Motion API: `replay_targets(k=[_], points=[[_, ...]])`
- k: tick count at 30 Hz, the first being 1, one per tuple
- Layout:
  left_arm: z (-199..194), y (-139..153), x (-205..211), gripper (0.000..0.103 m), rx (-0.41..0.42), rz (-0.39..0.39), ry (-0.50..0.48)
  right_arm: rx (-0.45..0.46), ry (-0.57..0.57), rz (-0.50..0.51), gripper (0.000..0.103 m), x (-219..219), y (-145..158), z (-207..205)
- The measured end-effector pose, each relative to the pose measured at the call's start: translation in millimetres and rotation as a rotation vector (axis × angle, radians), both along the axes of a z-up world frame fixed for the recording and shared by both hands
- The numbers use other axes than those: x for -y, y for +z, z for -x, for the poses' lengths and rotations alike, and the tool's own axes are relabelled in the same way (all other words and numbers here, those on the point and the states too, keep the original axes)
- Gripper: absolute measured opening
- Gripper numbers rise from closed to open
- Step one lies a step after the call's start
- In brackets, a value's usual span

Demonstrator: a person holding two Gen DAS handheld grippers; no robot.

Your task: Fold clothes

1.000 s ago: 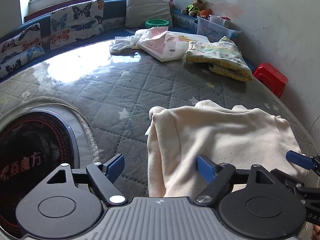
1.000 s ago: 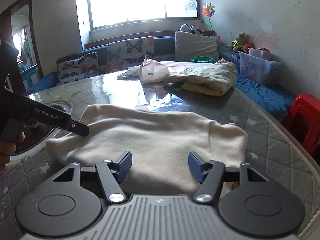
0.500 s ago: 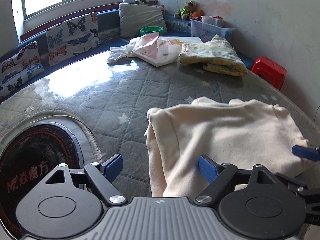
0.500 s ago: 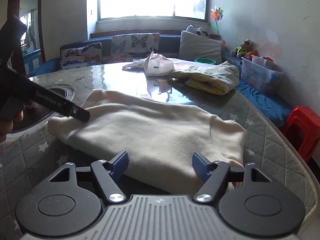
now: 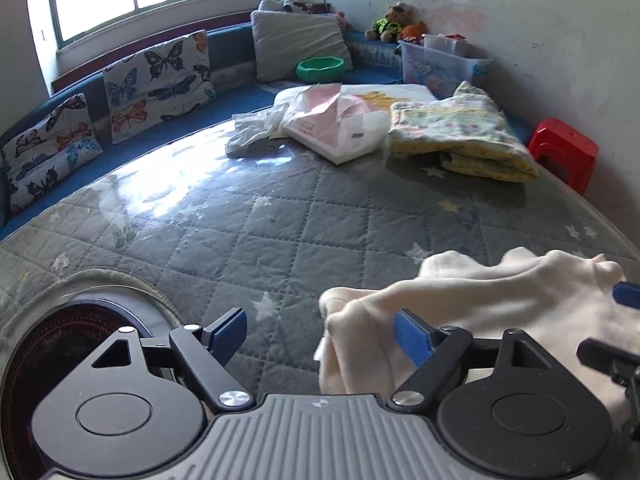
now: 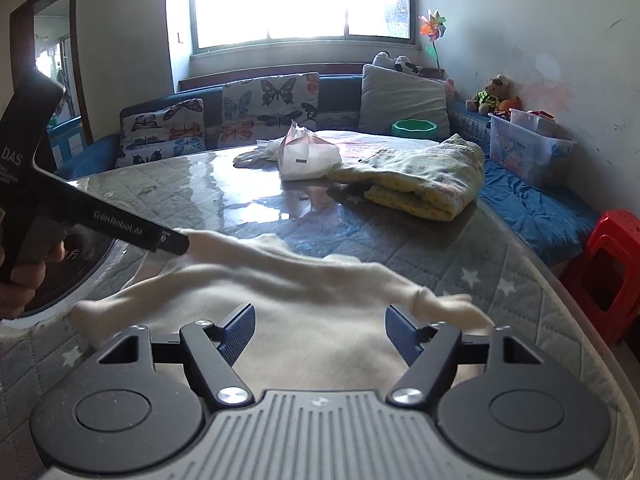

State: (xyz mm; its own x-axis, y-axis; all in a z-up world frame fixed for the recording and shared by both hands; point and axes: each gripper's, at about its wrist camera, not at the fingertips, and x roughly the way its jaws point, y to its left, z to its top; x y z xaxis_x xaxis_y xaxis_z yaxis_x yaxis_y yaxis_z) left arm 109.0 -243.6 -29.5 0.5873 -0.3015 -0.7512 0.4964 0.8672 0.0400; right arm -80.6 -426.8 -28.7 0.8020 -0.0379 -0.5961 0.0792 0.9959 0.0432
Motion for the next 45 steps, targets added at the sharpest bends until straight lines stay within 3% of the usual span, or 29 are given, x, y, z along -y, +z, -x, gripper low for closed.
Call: replay_targets(k=[11, 22, 31, 42, 45], points=[[-21, -14, 0, 0.084, -0.036, 0.003, 0.009, -0.069, -0.02, 0.021, 0.074, 12, -17, -66], [-27, -10, -3, 0.084, -0.041, 0.03, 0.025, -0.066, -0.044, 0.038, 0.08, 7, -20, -79], [-31, -9, -3, 0.084, -0.044, 0.028, 0.03, -0.007, 0.129, 0.033, 0.084, -49, -8, -57], [-36, -13, -6, 0.085, -0.067, 0.043, 0.032, 0.011, 0.288, 0.128, 0.085, -110, -19, -43], [-37, -14, -6, 0.085, -0.07, 0.046, 0.032, 0.023, 0.332, 0.111, 0.085, -116, -18, -37]])
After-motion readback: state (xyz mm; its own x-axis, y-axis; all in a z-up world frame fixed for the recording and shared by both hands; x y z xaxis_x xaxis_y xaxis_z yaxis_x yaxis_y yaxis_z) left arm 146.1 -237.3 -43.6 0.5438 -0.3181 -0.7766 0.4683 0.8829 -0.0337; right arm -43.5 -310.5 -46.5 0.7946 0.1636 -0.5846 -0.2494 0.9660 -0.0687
